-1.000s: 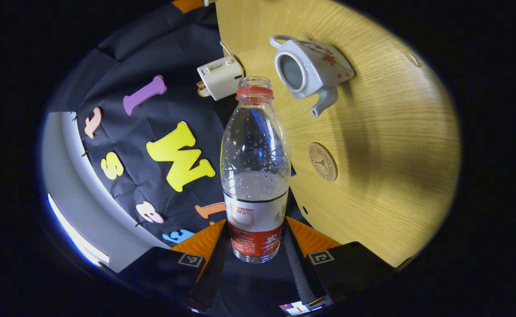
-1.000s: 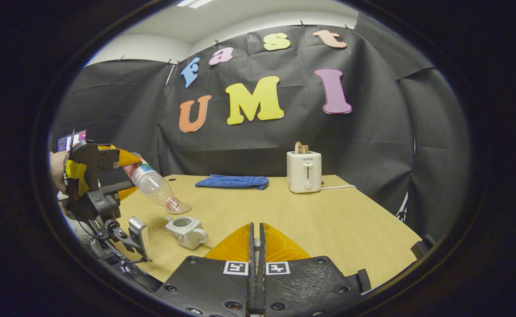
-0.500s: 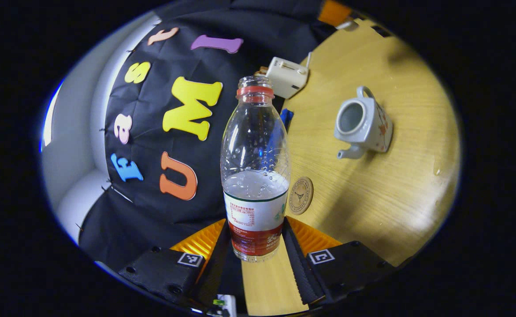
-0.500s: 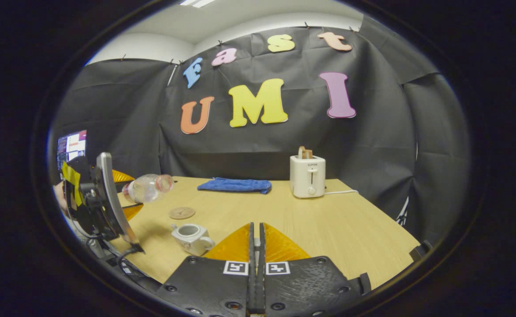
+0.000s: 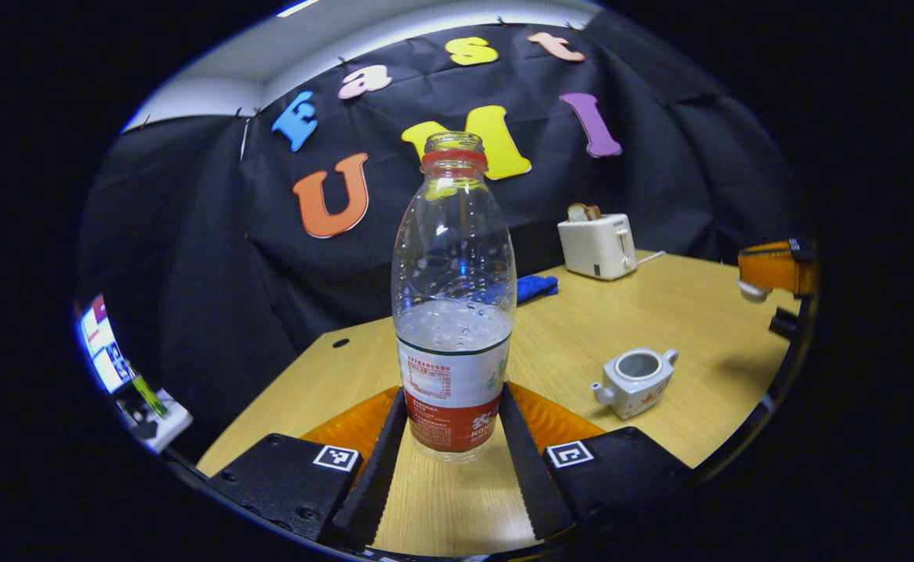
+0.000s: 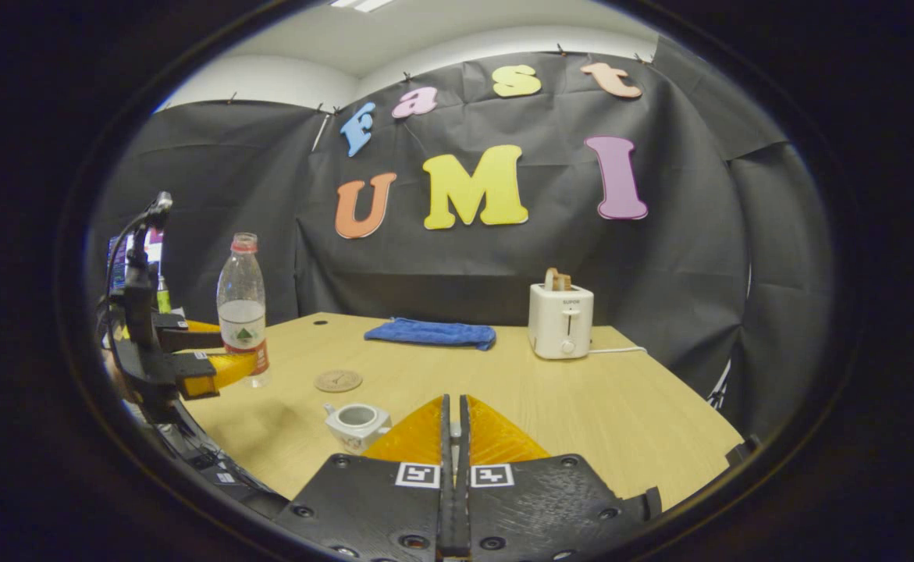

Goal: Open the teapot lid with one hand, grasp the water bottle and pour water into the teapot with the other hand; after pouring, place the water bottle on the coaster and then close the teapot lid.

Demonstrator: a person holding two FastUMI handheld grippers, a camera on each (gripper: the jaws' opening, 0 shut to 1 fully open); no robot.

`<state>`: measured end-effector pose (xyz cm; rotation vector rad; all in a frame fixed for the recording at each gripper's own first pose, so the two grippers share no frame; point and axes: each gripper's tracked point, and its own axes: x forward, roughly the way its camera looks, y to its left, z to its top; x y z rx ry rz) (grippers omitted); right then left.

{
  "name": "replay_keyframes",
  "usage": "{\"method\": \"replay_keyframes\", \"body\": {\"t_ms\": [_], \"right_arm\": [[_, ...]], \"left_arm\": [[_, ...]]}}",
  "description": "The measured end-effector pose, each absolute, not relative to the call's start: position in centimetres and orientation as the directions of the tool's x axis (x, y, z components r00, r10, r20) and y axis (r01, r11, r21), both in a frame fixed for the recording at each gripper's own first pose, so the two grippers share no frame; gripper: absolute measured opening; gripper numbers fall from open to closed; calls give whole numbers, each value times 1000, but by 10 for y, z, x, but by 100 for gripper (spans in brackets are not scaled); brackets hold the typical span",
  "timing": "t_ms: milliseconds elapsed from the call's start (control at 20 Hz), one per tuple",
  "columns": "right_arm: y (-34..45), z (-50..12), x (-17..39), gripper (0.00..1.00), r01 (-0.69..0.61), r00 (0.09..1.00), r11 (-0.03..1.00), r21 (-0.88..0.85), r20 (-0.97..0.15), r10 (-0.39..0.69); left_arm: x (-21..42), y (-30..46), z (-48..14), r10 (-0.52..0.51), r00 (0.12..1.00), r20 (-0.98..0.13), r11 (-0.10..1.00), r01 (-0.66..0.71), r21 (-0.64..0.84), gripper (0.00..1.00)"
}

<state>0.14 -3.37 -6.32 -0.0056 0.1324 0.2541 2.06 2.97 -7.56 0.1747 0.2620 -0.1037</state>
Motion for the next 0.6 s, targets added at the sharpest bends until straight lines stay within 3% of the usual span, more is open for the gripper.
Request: {"method": "replay_keyframes", "body": {"t_ms": [600], "right_arm": [[-16,-74,-1,0,-272,952,962,-15,-147,267]], "left_arm": [[101,12,-72,-200,968,-149,977,186,-102,72]]}}
